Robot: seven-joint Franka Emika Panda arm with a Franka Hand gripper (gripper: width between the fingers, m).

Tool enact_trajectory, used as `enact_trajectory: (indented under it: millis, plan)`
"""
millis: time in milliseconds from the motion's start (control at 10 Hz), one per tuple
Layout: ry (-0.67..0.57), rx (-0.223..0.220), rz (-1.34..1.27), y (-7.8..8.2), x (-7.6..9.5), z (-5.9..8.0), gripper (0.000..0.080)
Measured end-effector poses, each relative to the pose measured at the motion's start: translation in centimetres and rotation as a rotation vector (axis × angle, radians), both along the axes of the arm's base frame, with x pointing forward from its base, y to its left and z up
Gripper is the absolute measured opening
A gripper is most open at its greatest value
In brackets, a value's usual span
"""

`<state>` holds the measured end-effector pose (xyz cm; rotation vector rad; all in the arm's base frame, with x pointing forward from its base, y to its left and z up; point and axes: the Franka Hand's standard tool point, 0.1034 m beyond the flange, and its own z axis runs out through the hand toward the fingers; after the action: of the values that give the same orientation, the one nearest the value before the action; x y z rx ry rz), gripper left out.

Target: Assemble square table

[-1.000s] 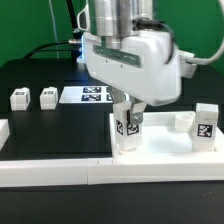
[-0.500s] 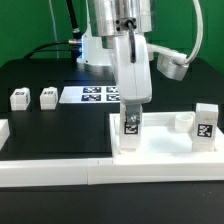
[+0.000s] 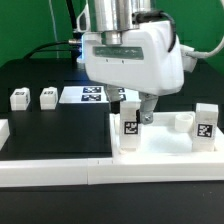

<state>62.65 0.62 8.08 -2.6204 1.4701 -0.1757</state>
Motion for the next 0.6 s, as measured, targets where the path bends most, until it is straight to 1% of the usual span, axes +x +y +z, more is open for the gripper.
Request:
enact_trajectory:
  millis: [200, 300, 400, 500, 600]
  plan:
    - [-0.008, -0.034, 0.184, -0.03, -0.04, -0.12, 0.0648]
    - [-0.003, -0.088, 0.381, 0.08, -0.17, -0.40, 0.0649]
    - [0.002, -0.135, 0.559, 0.36, -0.13, -0.37, 0.0649]
    - [0.010, -0.162, 0.694, 0.51, -0.17, -0.36, 0.0649]
    - [0.017, -0.176, 0.776, 0.53, -0.27, -0.35, 0.0649]
